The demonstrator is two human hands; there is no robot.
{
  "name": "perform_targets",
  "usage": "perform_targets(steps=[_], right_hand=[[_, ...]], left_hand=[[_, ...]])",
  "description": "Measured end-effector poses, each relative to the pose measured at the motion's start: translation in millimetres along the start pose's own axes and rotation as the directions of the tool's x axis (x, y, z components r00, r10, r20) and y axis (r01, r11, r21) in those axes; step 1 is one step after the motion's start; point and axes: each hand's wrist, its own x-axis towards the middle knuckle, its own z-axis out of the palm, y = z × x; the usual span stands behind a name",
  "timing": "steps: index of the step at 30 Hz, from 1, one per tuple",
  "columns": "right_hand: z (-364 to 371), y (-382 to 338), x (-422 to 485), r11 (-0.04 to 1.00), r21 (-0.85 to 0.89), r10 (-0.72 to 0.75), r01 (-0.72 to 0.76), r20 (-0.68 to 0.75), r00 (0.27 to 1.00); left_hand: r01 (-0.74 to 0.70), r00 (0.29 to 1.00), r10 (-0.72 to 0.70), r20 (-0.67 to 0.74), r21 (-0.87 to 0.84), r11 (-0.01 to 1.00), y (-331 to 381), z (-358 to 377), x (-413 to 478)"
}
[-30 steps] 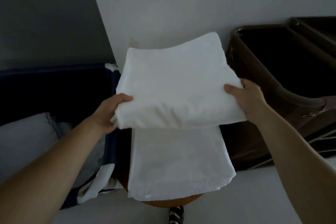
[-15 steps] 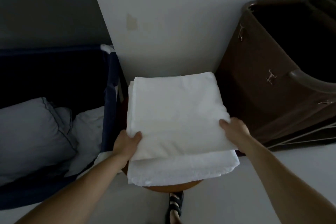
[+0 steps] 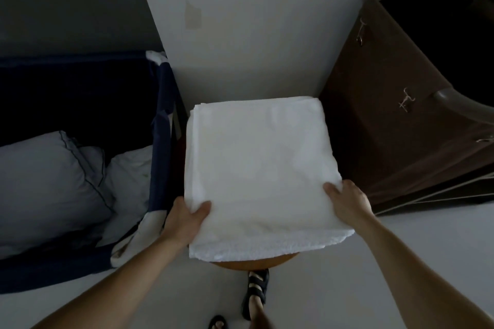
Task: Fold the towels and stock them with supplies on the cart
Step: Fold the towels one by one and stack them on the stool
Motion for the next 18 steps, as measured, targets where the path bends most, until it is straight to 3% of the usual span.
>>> perform_targets(steps=[5, 9, 11, 12, 14, 15, 16, 18], right_hand=[[-19, -5, 2, 0.999, 0.041, -0.024, 0.025, -0.017, 1.000], [6, 2, -7, 0.999, -0.050, 0.014, -0.015, -0.011, 1.000], [13, 1, -11, 0.990, -0.139, -0.045, 0.030, -0.107, 0.993], [13, -2, -12, 0.970, -0.223, -0.139, 0.096, -0.185, 0.973], [13, -12, -12, 0.865, -0.420, -0.412, 0.274, -0.283, 0.866], [16, -20, -13, 0.790, -0.503, -0.527, 0.351, -0.264, 0.808], [20, -30, -12, 0.713, -0.567, -0.602, 0.413, -0.194, 0.774], [36, -45, -8, 0.615, -0.624, -0.627, 0.482, -0.018, 0.778]], left_hand=[[-0.101, 0.995, 0.101, -0.013, -0.078, 0.992, 3, -15, -6], [-0.005, 0.999, 0.005, 0.032, -0.006, 1.000, -7, 6, -13], [0.005, 0.999, -0.004, -0.042, 0.026, 1.000, 0, 11, -15], [-0.041, 0.992, 0.056, -0.116, 0.132, 0.990, 4, 12, -14], [-0.214, 0.930, 0.314, -0.190, 0.414, 0.885, 16, 17, -13], [-0.319, 0.885, 0.446, -0.136, 0.520, 0.792, 23, 21, -12], [-0.408, 0.848, 0.529, -0.037, 0.592, 0.695, 32, 28, -9], [-0.494, 0.818, 0.559, 0.135, 0.662, 0.563, 43, 45, 2]])
